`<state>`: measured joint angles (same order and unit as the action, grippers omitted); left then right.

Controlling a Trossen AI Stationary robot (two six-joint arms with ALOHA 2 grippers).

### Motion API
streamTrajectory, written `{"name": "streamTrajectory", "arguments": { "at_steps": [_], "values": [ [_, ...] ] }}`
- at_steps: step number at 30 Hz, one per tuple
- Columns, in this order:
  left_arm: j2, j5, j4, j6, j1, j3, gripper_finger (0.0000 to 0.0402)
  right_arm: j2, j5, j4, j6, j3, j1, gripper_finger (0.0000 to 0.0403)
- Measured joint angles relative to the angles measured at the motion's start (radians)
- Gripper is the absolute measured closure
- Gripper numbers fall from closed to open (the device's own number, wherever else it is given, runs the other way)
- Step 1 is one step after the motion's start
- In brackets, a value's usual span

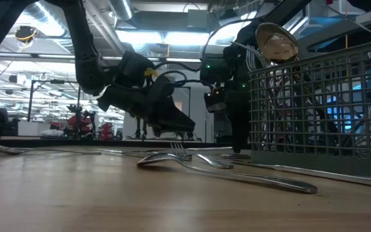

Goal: Sort silverware
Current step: Put the silver table knife into the gray silverware basket

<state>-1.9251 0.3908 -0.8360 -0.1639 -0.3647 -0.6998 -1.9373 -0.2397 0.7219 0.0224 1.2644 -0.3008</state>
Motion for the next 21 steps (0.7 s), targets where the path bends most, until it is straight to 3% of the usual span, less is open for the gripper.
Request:
{"name": "streamTrajectory", "arguments": {
  "at_steps": [5,12,21],
  "values": [
    [0.001,-0.003,0.043,0.152,0.033,0.0,0.029,0.0,-0.051,-0.007,0.029,0.0,-0.001,0.0318],
    [0.001,-0.101,0.146,0.421,0.075,-0.001,0.029,0.001,-0.123,-0.043,0.059,0.0,-0.001,0.0316],
    [0.003,-0.181,0.15,0.464,0.1,-0.002,0.029,0.002,-0.172,-0.051,0.086,0.001,-0.001,0.0316]
  ]
}}
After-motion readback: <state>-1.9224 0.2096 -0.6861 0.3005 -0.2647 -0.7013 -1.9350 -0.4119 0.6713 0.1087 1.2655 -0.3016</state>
